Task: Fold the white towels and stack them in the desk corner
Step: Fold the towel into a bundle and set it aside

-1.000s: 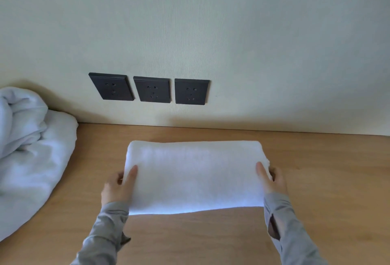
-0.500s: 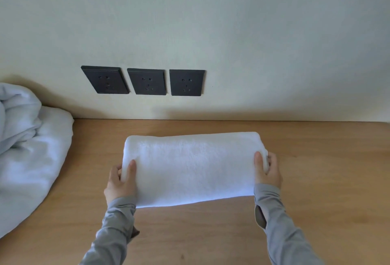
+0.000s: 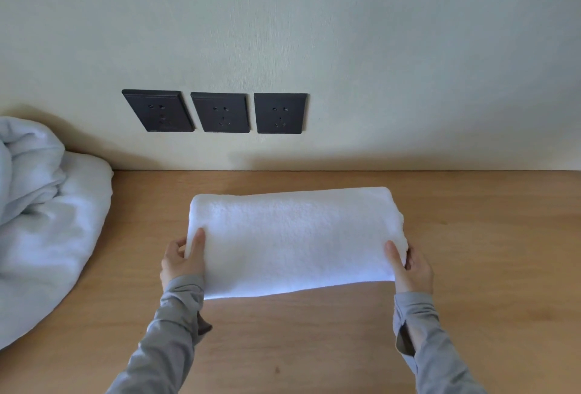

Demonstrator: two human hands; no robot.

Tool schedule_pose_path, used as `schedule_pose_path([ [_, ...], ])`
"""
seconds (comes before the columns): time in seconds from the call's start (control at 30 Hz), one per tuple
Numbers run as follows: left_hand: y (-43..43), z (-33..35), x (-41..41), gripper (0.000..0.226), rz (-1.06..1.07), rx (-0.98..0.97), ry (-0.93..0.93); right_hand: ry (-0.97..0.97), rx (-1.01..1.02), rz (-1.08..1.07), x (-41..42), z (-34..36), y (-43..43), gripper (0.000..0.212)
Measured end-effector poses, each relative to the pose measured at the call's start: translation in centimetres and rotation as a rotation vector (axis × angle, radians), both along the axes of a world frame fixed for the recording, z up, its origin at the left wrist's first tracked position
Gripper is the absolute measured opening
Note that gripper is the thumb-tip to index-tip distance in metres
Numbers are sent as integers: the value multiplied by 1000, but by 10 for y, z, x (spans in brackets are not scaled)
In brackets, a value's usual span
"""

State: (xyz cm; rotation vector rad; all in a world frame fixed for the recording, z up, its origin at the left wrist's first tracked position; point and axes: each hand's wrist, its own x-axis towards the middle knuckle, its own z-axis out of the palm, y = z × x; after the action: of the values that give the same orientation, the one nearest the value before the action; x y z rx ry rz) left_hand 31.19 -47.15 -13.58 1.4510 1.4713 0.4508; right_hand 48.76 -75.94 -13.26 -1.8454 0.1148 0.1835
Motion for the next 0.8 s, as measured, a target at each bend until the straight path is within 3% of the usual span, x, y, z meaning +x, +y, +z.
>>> schedule_pose_path([
  [0.07,0,-1,0,55,-6,5,17,28,-42,64,3,1,-5,9],
  [0.2,-7,1,0,63,-6,32,77,65,-61,103,3,7,5,31],
  [0.27,-10,3,0,67,-3,40,116,64,-77,87,2,10,15,29],
  [0.4,-12,2,2,66,30,77,102,31,-188,-45,-3,9,25,35],
  [0.53,-13,-5,2,48,63,110,85,202,-148,-305,-1,5,29,20],
  [0.67,-12,3,4,41,-17,109,155,254,-169,-270,0,19,32,26],
  [0.73,-17,11,4,44,-86,266,257,140,-305,-164,-3,26,27,38],
  [0.8,-30,24,8,51,-248,580,360,-123,-565,-63,-8,33,26,51],
])
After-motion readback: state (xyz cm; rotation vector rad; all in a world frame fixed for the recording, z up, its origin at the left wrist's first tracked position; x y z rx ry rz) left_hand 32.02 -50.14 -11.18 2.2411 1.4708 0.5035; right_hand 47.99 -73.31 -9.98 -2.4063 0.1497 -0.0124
